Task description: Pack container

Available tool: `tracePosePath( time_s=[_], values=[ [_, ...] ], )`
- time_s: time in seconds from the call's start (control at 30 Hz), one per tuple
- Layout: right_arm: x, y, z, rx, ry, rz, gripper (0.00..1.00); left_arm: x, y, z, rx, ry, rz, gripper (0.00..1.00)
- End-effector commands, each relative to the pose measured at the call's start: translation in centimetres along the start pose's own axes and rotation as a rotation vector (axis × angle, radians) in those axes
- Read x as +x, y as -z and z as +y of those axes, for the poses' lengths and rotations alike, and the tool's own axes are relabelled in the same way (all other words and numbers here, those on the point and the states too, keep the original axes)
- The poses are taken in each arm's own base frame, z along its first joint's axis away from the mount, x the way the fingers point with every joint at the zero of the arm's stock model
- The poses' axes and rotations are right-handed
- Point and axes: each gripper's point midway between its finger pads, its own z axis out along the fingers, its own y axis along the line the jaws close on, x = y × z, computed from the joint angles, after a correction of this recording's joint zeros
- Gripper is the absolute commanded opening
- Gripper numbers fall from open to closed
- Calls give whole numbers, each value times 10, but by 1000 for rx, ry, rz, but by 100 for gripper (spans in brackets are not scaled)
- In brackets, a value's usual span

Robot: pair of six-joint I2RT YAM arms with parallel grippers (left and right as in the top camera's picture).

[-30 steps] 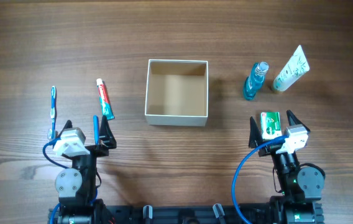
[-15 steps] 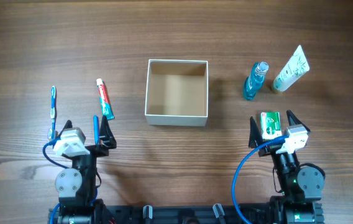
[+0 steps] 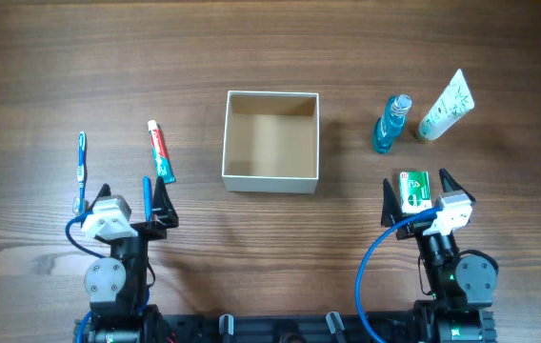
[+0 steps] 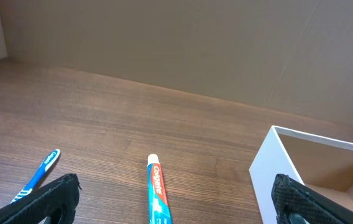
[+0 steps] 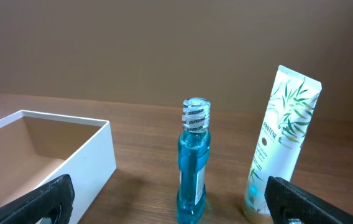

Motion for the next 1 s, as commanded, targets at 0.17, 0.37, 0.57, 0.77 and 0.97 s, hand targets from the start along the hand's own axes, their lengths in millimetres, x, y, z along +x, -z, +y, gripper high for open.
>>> tracePosePath(
  time_s=[0.17, 0.37, 0.57, 0.77, 0.97],
  values=[
    [0, 0, -2, 12, 7, -2, 100, 3, 0, -3, 21, -20, 3, 100],
    [0, 0, -2, 11, -25, -3, 100, 3, 0, -2, 13, -20, 1, 100],
    [0, 0, -2, 12, -84, -3, 100, 3, 0, -2, 14, -20, 0, 100],
    [0, 0, -2, 12, -99, -3, 100, 3, 0, -2, 14, -20, 1, 100],
    [3, -1, -2, 13, -164, 17, 100, 3, 0, -3, 17, 18, 1, 100]
  ],
)
